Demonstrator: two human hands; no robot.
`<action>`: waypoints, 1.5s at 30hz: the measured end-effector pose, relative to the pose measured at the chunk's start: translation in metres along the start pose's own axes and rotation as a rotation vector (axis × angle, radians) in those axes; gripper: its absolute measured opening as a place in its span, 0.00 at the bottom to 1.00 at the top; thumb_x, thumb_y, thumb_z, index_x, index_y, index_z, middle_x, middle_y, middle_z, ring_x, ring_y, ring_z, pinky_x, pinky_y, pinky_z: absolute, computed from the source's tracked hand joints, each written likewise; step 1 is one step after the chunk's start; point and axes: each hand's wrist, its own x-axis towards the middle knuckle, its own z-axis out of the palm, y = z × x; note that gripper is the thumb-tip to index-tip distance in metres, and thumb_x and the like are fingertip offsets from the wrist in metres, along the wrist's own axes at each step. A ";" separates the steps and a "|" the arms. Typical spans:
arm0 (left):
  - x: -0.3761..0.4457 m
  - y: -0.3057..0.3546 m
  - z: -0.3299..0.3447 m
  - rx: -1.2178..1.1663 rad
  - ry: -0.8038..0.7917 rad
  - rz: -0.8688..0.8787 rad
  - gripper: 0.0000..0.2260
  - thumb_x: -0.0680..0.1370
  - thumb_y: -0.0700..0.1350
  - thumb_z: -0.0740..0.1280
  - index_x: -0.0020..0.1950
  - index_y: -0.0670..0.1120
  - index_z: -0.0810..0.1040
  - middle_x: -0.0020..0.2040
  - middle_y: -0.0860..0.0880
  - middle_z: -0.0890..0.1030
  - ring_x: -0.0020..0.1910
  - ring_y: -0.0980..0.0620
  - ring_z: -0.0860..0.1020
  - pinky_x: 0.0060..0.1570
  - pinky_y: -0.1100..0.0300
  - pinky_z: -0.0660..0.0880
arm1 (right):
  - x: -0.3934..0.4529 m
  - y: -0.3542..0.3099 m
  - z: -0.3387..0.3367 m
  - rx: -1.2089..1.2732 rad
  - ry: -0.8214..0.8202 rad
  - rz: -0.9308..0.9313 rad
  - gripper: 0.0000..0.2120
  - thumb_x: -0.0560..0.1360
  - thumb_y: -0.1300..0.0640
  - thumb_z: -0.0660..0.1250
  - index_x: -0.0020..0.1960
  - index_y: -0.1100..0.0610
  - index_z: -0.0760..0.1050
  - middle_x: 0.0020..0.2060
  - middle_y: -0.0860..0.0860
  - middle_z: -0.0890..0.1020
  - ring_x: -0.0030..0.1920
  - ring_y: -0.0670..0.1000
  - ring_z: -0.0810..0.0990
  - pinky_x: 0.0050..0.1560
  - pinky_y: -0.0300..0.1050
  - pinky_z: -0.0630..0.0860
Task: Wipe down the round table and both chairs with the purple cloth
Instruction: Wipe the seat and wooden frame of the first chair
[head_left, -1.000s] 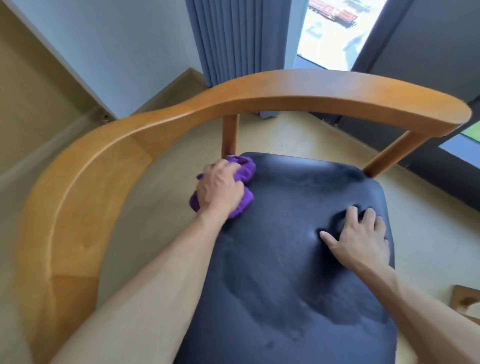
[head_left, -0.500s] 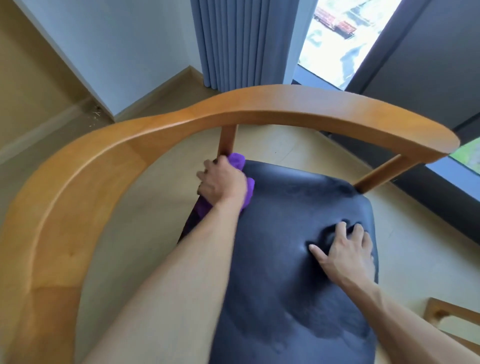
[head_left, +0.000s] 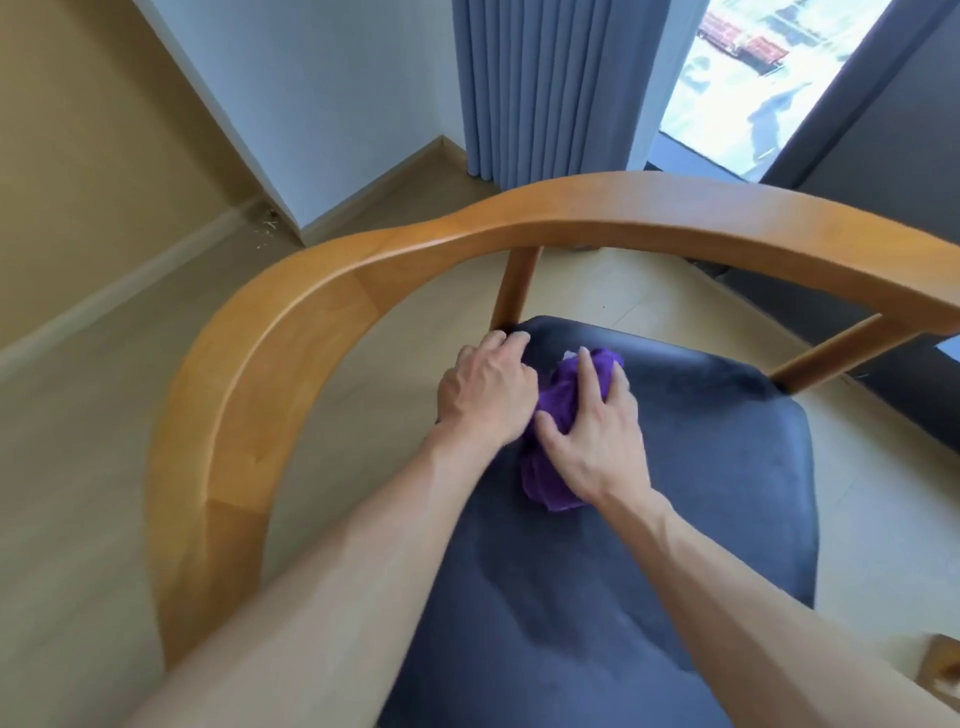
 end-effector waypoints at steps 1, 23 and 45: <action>0.000 -0.011 -0.006 0.033 -0.042 -0.007 0.22 0.80 0.42 0.55 0.74 0.53 0.68 0.73 0.51 0.70 0.68 0.42 0.71 0.63 0.47 0.71 | 0.002 -0.008 0.007 -0.097 -0.027 0.000 0.47 0.70 0.41 0.69 0.81 0.48 0.48 0.79 0.55 0.50 0.77 0.59 0.53 0.69 0.60 0.65; 0.018 -0.072 -0.031 0.054 0.056 0.073 0.18 0.82 0.46 0.54 0.71 0.49 0.73 0.72 0.48 0.72 0.69 0.42 0.71 0.66 0.48 0.67 | 0.026 -0.092 0.073 -0.380 -0.103 -0.327 0.26 0.70 0.51 0.70 0.67 0.54 0.71 0.62 0.53 0.75 0.61 0.60 0.70 0.57 0.54 0.71; 0.010 -0.080 -0.014 -0.023 -0.364 0.211 0.17 0.84 0.45 0.57 0.72 0.51 0.75 0.76 0.52 0.69 0.74 0.51 0.67 0.68 0.62 0.61 | -0.080 -0.062 0.093 -0.442 -0.139 -0.573 0.15 0.70 0.50 0.68 0.56 0.48 0.76 0.58 0.48 0.77 0.48 0.59 0.73 0.40 0.51 0.63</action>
